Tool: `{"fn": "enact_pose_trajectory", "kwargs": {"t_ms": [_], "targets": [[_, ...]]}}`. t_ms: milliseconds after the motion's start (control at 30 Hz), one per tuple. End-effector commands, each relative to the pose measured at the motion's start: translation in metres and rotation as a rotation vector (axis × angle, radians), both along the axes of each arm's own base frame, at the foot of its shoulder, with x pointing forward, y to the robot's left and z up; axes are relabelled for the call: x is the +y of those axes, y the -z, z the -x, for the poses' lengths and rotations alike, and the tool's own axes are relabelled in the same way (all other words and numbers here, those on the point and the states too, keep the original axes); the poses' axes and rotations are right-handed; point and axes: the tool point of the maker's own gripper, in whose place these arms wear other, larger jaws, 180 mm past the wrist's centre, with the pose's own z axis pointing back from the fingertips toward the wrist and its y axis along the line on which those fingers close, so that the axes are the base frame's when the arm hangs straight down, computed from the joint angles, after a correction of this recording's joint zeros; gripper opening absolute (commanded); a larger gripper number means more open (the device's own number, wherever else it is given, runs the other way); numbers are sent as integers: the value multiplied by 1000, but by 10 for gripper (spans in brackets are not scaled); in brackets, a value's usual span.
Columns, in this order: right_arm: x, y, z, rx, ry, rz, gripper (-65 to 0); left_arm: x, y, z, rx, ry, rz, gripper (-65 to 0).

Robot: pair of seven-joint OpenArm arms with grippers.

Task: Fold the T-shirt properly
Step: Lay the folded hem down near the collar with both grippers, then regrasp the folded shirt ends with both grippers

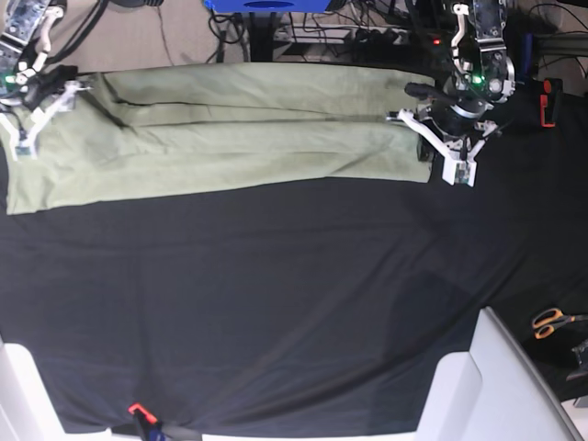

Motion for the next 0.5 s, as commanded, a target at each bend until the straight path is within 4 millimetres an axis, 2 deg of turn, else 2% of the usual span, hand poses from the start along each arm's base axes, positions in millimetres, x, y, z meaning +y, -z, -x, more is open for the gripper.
{"fn": "enact_pose_trajectory", "kwargs": {"t_ms": [0, 67, 200, 333, 467], "targets": [[-15, -19, -14, -80, 6, 53, -261, 3, -8, -6, -34, 3, -6, -650], [-30, -36, -20, -159, 62, 102, -260, 4, -8, -6, -35, 1, -9, -650], [-48, -62, -52, -288, 58, 163, -255, 4, -10, -7, -39, 2, -10, -648], [-51, -67, -96, -383, -8, 135, -254, 7, -17, -12, -62, -3, -17, -405], [-55, -54, -133, -392, -86, 56, -258, 7, -37, -26, -123, 3, -29, -191]]}}
